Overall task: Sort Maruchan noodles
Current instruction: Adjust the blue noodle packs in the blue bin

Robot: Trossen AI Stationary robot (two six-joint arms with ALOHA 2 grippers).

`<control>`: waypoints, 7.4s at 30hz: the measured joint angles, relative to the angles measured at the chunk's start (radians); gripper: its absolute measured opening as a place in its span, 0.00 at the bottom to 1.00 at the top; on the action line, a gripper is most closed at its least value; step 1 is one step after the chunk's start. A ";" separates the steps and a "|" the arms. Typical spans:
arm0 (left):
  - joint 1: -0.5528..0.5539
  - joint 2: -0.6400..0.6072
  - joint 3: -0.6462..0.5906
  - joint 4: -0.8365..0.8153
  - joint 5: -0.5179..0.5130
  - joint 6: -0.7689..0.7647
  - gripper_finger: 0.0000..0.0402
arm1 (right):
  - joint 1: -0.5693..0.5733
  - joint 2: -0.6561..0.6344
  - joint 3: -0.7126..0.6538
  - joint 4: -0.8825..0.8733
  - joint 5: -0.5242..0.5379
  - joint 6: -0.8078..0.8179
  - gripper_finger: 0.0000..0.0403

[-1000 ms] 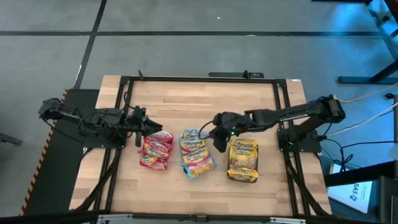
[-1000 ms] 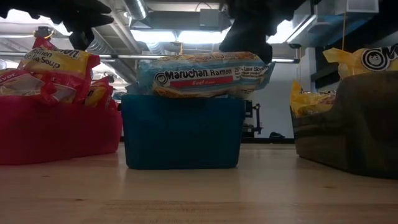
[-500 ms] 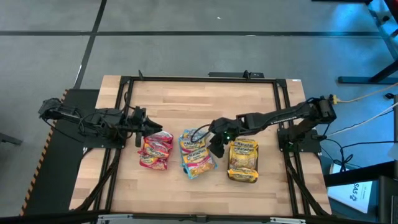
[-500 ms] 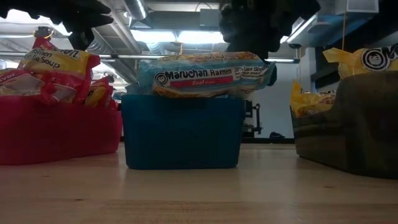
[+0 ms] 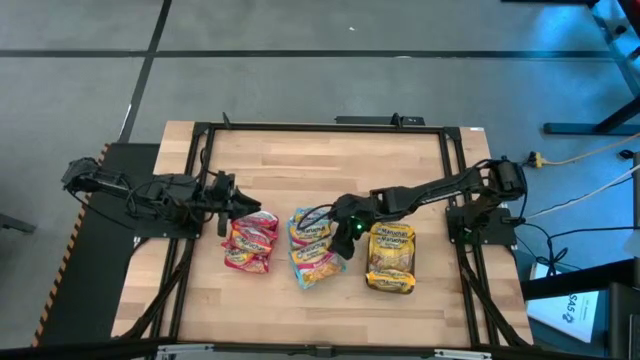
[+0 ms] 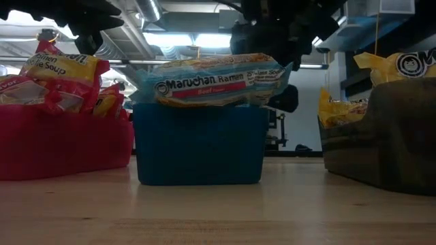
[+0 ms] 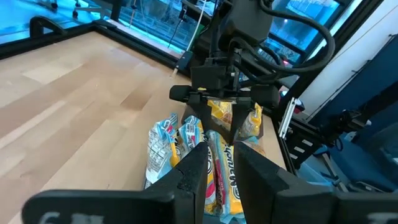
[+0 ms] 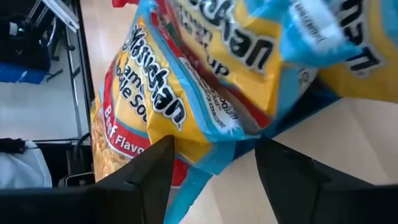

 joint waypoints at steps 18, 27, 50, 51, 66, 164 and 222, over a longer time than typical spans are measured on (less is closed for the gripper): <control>0.000 0.000 0.000 -0.047 0.000 0.000 0.18 | 0.000 0.000 0.000 -0.011 -0.004 0.078 0.47; 0.000 0.000 0.000 -0.047 0.000 -0.001 0.18 | 0.000 0.000 0.000 -0.007 -0.020 0.095 0.15; 0.000 0.000 0.000 -0.046 0.000 -0.004 0.18 | 0.001 -0.037 0.151 -0.053 -0.122 0.040 0.00; 0.000 0.000 0.000 -0.046 0.000 -0.005 0.18 | 0.001 -0.041 0.167 -0.068 -0.107 0.030 0.00; 0.000 0.000 0.000 -0.072 0.001 -0.022 0.18 | 0.008 -0.033 0.264 -0.115 0.094 -0.092 0.00; -0.001 0.000 0.000 -0.091 0.004 -0.052 0.18 | 0.162 0.191 0.407 -0.465 0.154 -0.007 0.49; -0.002 -0.026 0.008 -0.222 0.058 0.006 0.18 | -0.065 0.211 0.646 -0.678 0.356 -0.279 0.52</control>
